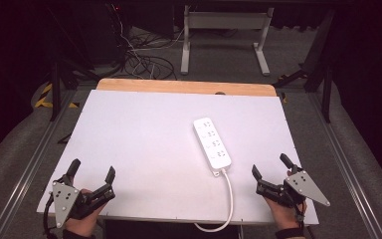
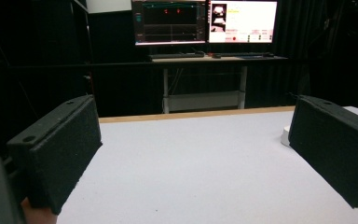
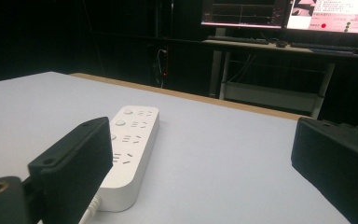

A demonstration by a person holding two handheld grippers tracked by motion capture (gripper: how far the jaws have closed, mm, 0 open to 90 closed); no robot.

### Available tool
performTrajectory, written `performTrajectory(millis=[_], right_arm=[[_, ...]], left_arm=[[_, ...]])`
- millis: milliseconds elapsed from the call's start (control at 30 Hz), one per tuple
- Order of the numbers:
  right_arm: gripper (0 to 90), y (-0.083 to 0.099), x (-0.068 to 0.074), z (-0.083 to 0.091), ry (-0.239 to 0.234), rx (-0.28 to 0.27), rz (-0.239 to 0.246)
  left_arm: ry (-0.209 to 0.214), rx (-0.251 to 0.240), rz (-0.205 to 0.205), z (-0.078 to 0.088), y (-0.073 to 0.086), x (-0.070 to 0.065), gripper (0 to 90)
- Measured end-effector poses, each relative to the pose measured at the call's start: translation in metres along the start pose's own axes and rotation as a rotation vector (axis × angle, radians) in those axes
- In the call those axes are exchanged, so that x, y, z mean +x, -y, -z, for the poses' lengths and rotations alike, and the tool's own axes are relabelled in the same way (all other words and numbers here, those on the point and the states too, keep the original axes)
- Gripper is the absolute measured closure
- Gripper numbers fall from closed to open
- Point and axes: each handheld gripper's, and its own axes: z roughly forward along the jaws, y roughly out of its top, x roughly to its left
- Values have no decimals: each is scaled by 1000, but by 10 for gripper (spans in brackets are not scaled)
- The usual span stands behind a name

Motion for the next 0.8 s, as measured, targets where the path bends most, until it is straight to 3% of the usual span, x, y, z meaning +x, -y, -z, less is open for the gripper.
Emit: performTrajectory(millis=[533,633,667,700,767,800], right_arm=[[72,2,-5,-2,14,18,-24],[125,2,-9,-1,41,19,-57],[167,2,-11,-1,57,24,-64],[328,1,-13,1,59,33,-76],[863,-1,-15,6,59,22,-80],[900,-3,-17,9,71,18,-101]], left_arm=[[9,-5,3,1,-1,0,30],[10,-5,0,1,-1,-1,30],[7,-6,0,1,-1,-1,30],[7,-6,1,1,-1,0,30],[9,-10,1,1,-2,1,30],[12,-10,2,2,-2,1,30]])
